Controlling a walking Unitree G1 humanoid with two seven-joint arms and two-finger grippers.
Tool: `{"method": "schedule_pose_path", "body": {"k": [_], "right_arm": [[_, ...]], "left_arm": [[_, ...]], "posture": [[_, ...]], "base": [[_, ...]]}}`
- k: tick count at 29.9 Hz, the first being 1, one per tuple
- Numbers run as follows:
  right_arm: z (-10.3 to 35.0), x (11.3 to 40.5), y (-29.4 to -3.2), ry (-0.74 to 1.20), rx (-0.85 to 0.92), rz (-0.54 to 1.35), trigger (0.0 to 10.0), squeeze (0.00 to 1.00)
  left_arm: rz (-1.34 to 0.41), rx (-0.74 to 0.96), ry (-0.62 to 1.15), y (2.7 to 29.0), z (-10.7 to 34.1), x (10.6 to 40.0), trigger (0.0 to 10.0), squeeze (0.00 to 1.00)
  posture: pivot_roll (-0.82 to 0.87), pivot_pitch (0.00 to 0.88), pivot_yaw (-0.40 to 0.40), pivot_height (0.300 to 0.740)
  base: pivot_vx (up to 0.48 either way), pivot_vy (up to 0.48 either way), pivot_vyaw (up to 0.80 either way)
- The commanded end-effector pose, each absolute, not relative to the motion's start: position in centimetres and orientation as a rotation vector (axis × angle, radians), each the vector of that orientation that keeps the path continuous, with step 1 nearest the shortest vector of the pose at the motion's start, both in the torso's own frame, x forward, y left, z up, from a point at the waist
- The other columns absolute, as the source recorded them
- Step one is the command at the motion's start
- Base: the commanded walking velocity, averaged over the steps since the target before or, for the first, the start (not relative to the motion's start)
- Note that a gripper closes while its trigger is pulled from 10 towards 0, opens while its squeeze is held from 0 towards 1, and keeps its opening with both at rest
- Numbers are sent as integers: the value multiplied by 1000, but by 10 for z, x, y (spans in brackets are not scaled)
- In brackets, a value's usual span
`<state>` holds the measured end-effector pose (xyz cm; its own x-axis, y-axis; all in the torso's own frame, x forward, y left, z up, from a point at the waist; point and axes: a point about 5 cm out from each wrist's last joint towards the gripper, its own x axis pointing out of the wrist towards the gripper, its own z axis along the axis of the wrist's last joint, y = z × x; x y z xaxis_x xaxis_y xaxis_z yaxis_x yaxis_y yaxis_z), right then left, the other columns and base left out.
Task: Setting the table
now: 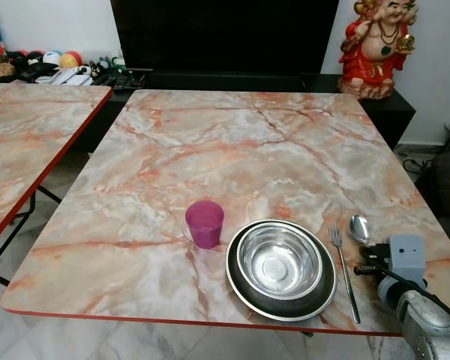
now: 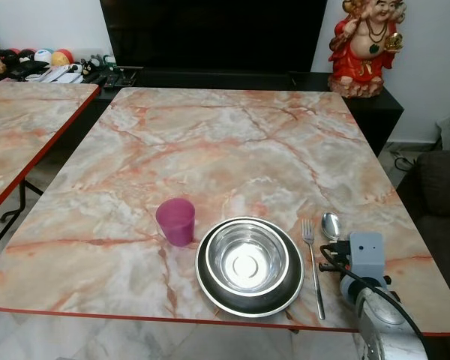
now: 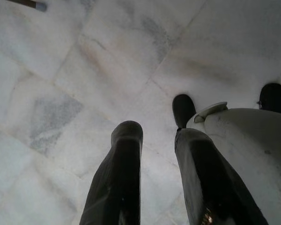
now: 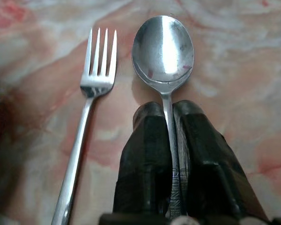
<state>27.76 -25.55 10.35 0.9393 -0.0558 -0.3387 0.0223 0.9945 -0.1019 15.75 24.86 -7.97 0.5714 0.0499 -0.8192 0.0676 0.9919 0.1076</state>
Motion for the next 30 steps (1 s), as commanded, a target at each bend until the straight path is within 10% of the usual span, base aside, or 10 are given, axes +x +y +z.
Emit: {"method": "schedule_pose_path", "body": {"k": [1,30], "right_arm": [[107,275,-258,344,-97,-40,10000,0],[94,271,-237,416,-64,-16,10000,0]], "left_arm": [[-8,144,1002,254,-82,151,10000,0],[-7,148,1006,254,-82,150,10000,0]], "posture": [[-116,144,30,740],[-115,146,27,740]], "base": [[0,0,0],[0,0,0]]}}
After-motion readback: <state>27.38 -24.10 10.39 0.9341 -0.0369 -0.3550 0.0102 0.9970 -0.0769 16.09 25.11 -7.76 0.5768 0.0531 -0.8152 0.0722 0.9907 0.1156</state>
